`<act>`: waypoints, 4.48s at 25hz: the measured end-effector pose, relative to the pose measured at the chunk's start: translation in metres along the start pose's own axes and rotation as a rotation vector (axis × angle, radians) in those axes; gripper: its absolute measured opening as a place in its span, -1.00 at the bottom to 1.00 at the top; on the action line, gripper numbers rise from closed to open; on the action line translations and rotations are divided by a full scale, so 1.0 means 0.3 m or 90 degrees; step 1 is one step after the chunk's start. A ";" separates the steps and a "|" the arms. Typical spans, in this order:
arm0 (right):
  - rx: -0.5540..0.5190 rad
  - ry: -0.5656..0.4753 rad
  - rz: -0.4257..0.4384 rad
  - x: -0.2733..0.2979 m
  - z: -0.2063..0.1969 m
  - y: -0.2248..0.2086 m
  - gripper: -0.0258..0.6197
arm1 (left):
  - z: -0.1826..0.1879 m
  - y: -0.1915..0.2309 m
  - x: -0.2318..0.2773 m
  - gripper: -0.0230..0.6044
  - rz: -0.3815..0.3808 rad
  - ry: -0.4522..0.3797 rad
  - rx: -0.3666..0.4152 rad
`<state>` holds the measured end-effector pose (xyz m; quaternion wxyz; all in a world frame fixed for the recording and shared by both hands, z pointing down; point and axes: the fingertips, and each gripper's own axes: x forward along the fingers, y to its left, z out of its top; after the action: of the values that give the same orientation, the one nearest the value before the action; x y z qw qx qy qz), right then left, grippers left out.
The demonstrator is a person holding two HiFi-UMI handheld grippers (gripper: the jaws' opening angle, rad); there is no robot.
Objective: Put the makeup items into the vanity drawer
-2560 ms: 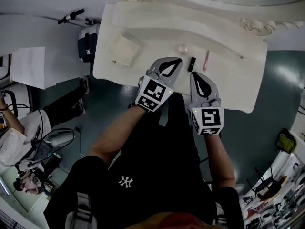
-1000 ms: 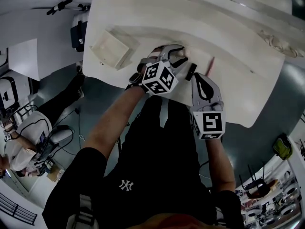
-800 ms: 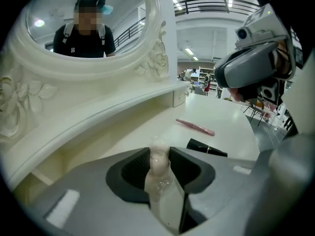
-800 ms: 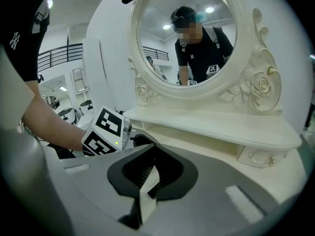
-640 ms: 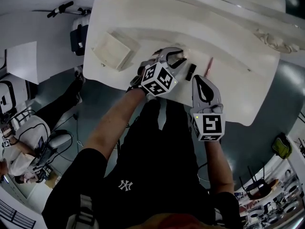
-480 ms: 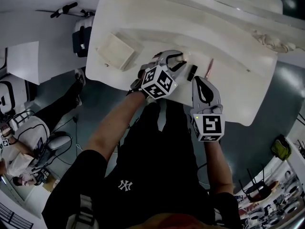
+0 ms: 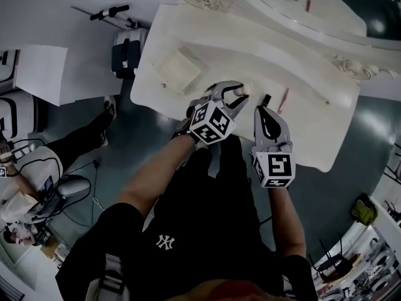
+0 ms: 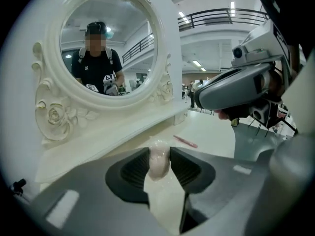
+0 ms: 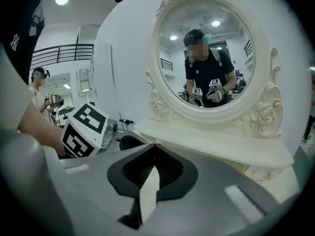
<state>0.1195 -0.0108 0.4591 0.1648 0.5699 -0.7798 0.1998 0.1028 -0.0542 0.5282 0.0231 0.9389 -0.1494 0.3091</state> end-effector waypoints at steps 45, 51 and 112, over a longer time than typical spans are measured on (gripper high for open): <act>-0.078 -0.041 0.107 0.189 0.191 0.446 -0.85 | -0.368 0.418 -0.367 -0.47 0.202 0.059 -0.120; -0.072 -0.029 0.106 0.197 0.170 0.422 -0.84 | -0.396 0.435 -0.354 -0.41 0.211 0.065 -0.135; 0.016 -0.003 -0.130 -0.221 -0.134 0.027 -0.84 | 0.050 -0.218 -0.095 -0.93 0.031 -0.044 -0.087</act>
<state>0.1327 0.0661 0.4608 0.1753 0.6491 -0.7153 0.1903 0.1091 0.0137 0.5025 0.0744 0.9413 -0.1937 0.2664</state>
